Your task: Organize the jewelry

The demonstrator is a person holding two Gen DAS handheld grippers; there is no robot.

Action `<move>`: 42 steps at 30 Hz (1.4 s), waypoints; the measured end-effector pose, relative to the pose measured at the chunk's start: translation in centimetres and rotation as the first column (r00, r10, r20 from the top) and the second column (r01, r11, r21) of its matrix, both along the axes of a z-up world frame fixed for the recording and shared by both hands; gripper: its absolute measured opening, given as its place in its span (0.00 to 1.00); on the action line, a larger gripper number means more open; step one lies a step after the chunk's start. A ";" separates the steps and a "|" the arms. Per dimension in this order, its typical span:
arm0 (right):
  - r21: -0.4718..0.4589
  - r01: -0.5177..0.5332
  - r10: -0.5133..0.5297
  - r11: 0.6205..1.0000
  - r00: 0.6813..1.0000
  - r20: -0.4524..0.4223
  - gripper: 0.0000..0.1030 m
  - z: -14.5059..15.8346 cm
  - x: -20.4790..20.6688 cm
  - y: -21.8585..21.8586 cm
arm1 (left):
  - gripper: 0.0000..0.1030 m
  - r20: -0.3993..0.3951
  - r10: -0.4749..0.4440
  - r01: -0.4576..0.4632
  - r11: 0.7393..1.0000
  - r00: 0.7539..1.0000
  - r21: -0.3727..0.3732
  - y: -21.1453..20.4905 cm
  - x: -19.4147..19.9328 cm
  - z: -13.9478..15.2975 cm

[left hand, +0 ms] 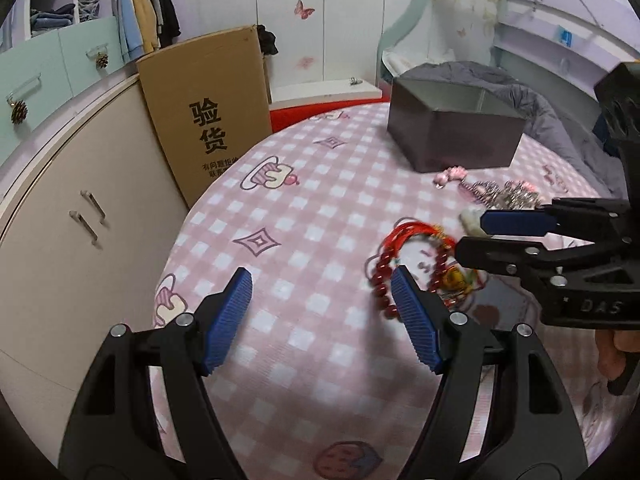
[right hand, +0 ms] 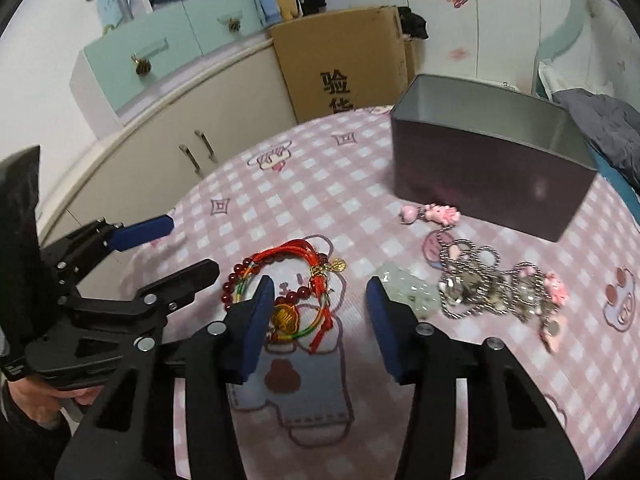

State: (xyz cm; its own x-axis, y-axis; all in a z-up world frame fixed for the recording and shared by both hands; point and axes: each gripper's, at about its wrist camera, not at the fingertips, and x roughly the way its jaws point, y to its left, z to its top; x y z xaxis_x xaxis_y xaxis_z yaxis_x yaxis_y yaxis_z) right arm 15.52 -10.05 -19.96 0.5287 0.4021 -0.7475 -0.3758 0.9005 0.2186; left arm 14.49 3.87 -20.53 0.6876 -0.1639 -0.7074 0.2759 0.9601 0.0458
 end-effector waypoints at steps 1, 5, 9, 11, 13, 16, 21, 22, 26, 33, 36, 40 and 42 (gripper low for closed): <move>-0.010 -0.005 0.005 1.000 1.000 -0.006 0.35 -0.3 0.1 0.3 | 0.69 -0.005 -0.006 0.006 1.000 1.000 0.004 -0.1 0.2 -0.2; -0.060 -0.011 0.011 0.998 1.000 0.010 0.19 -0.9 -0.1 0.7 | 0.69 -0.042 -0.045 0.047 0.998 0.998 0.040 -1.1 1.2 -0.9; -0.071 -0.009 0.010 0.997 1.000 0.008 0.15 -1.0 -0.4 0.6 | 0.69 -0.075 -0.061 0.068 0.994 0.995 0.084 -2.0 1.7 -1.6; -0.089 -0.013 0.015 0.996 1.000 0.015 0.14 -1.0 -0.4 0.6 | 0.58 -0.083 -0.081 0.087 0.993 0.993 0.077 -2.2 1.8 -1.6; -0.148 -0.011 0.016 0.989 0.999 0.035 0.05 -1.0 -0.6 1.0 | 0.32 -0.104 -0.136 0.138 0.990 0.985 0.013 -2.4 1.7 -1.4; -0.187 -0.008 0.018 0.982 0.999 0.049 0.04 -0.9 -1.5 0.7 | 0.11 -0.099 -0.167 0.171 0.985 0.981 0.028 -3.6 1.1 -1.4; -0.144 0.035 -0.029 0.989 0.999 0.045 0.04 -0.8 -3.9 -2.4 | 0.09 -0.108 -0.193 0.189 0.981 0.975 -0.052 -3.8 0.2 -1.2; -0.137 0.044 -0.037 0.990 0.998 0.049 0.04 -0.7 -4.5 -3.0 | 0.09 -0.111 -0.202 0.195 0.978 0.973 -0.070 -3.9 -0.1 -1.1; -0.104 0.060 -0.053 0.993 0.996 0.072 0.04 0.4 -6.1 -4.6 | 0.09 -0.095 -0.214 0.205 0.974 0.972 -0.094 -4.8 -1.2 -0.8; -0.113 0.133 -0.124 0.985 0.989 0.082 0.03 0.8 -7.5 -7.8 | 0.07 -0.087 -0.178 0.170 0.981 0.980 -0.088 -4.4 -1.6 -0.6; -0.086 0.145 -0.136 0.986 0.985 0.102 0.03 1.6 -8.3 -8.8 | 0.07 -0.082 -0.183 0.174 0.980 0.980 -0.102 -4.4 -1.9 -0.4; -0.072 0.131 -0.116 0.989 0.977 0.178 0.03 4.4 -9.3 -8.9 | 0.07 -0.037 -0.188 0.181 0.972 0.981 -0.147 -4.3 -2.5 1.7; -0.071 0.123 -0.105 0.990 0.970 0.219 0.03 6.1 -9.5 -8.8 | 0.07 -0.005 -0.192 0.189 0.969 0.981 -0.157 -4.3 -2.7 3.1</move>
State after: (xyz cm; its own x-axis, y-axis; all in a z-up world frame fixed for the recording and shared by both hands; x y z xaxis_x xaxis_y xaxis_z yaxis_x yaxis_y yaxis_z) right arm 6.00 -18.83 -13.88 0.7189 0.2709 -0.6402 -0.2998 0.9517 0.0661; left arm 11.78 -0.48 -17.47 0.6187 -0.3993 -0.6765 0.4539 0.8846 -0.1070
